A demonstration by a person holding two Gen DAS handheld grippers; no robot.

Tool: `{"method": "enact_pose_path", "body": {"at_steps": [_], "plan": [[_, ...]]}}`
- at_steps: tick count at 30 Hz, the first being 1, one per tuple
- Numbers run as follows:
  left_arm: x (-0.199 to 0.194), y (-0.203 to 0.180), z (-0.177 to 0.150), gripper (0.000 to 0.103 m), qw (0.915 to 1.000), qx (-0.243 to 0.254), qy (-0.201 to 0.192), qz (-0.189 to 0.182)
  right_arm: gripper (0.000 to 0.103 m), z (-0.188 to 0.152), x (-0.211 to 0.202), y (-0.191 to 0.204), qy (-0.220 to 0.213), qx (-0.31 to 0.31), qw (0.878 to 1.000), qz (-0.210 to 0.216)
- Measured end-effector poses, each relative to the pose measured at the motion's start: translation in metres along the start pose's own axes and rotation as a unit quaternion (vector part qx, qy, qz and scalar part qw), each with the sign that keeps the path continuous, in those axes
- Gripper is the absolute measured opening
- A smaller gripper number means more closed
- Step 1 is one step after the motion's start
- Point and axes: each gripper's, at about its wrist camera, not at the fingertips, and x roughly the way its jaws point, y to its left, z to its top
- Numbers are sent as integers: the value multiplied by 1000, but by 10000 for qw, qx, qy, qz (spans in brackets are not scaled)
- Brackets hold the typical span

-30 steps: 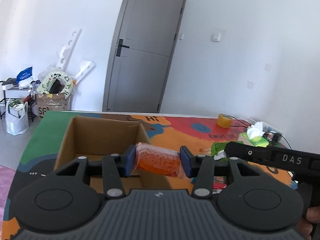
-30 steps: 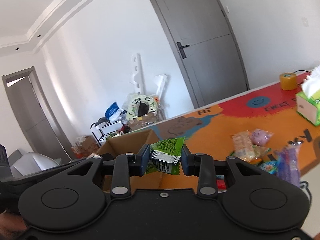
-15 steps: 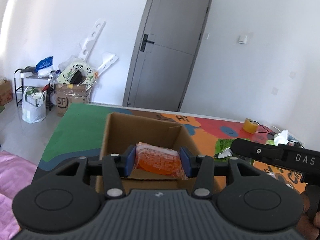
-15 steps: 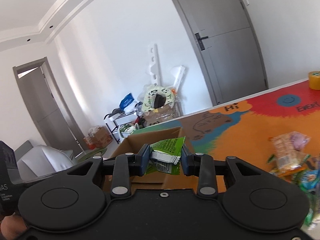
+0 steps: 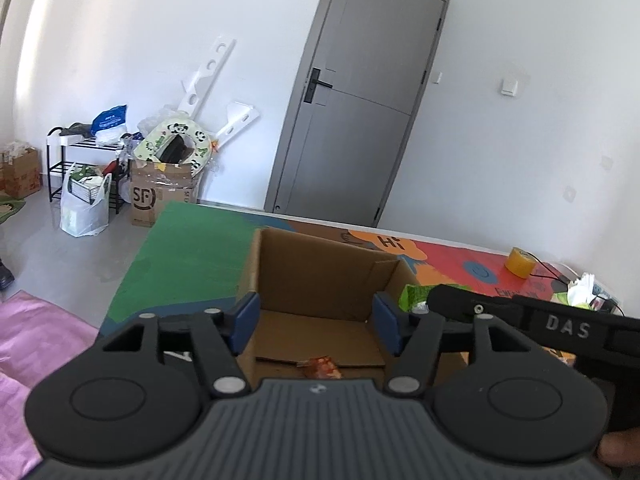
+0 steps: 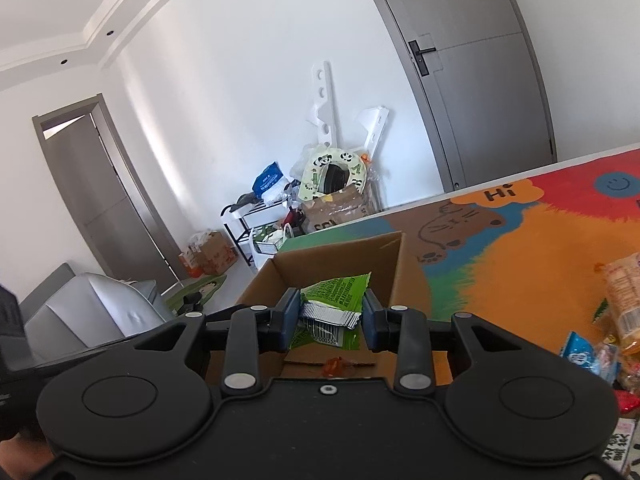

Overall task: Organize snacks
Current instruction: 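Carry the orange bag and green packet to the cardboard box with both grippers, then open both grippers to drop the snacks into the box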

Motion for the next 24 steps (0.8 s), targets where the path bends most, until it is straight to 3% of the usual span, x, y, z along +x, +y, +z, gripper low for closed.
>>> {"method": "enact_pose_path", "body": {"at_steps": [3,6,9,13,16,24], "plan": [[-3,2,1,67,10000,-44,-10,51,39,1,5,1,48,18,10000,14],[-4,2,2,74,9999,-52,36,118,51,1,0,-2,15,101,9999,-43],[-3,-1,1,78,9999,-30,65,123,55,0,-6,-5,-3,160,9998,-126],[-2,-8,0,85,9999,9,90,128,70,-4,-21,-9,-67,214,9994,-258],[-4,-12,-3,88,9999,70,121,101,73,-7,-29,-11,-41,212,9990,-396],[-5,-27,-10,90,9995,179,241,106,91,-13,-54,-28,34,294,9975,-638]]}}
